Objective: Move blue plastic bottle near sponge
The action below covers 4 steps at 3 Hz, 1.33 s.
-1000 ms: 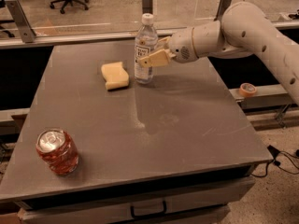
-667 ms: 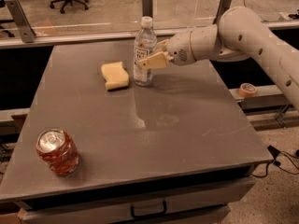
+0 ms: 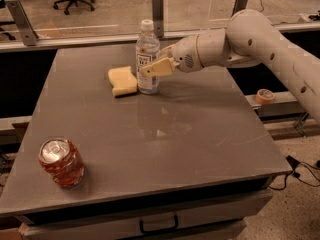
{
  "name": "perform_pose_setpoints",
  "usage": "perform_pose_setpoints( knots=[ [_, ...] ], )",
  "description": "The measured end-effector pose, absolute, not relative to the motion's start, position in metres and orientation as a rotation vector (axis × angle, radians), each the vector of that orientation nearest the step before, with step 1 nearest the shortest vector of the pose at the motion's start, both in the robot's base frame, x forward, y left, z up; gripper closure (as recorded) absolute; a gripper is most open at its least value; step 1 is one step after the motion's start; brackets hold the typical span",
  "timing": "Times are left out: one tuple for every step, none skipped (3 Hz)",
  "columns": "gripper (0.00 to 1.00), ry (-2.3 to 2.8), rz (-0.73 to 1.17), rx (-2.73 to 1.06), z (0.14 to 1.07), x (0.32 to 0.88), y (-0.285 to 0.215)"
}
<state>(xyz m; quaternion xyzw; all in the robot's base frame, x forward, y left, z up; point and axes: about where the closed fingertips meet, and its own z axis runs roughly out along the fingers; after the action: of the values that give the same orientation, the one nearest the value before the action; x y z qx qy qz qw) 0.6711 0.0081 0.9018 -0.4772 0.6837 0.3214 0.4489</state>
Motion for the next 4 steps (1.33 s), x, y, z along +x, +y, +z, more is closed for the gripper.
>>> perform_pose_setpoints(
  knots=[
    [0.0, 1.701, 0.779, -1.169, 0.905, 0.669, 0.007],
    [0.0, 1.71, 0.75, -1.156, 0.909, 0.667, -0.005],
    [0.0, 1.722, 0.655, -1.129, 0.926, 0.668, -0.047],
    [0.0, 1.713, 0.487, -1.093, 0.971, 0.662, -0.121]
  ],
)
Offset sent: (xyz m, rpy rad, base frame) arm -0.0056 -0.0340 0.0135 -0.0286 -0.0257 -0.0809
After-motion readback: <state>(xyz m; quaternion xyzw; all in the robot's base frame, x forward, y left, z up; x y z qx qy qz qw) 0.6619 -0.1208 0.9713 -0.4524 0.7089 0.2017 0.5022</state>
